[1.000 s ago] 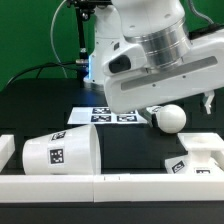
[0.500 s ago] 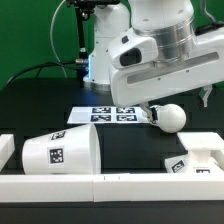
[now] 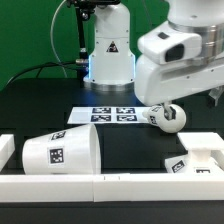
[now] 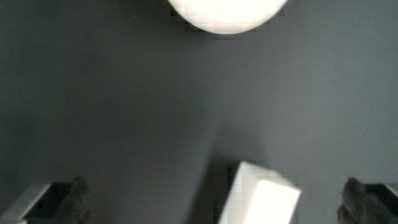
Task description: Assemble lamp
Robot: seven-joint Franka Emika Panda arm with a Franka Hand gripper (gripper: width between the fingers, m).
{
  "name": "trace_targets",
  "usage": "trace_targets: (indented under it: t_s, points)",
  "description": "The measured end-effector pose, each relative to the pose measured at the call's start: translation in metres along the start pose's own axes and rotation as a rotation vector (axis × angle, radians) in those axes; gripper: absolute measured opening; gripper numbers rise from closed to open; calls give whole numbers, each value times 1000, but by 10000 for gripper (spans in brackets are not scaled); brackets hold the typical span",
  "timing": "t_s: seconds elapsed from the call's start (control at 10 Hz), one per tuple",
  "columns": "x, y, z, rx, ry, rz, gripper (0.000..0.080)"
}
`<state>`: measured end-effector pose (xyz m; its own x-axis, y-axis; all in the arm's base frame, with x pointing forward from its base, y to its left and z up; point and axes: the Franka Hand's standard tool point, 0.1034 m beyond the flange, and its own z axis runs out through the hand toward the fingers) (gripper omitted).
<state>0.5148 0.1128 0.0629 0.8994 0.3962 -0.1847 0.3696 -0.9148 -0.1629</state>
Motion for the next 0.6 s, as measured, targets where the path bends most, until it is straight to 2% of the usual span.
trace_targets:
  t_s: [0.1, 0.4, 0.5, 0.6]
  points:
    - [-2, 5, 3, -1, 14, -70, 699]
    - [-2, 5, 3, 0, 11, -54, 699]
    - [-5, 5, 3, 3, -6, -42, 699]
    - [-14, 9, 2, -7, -9, 15, 699]
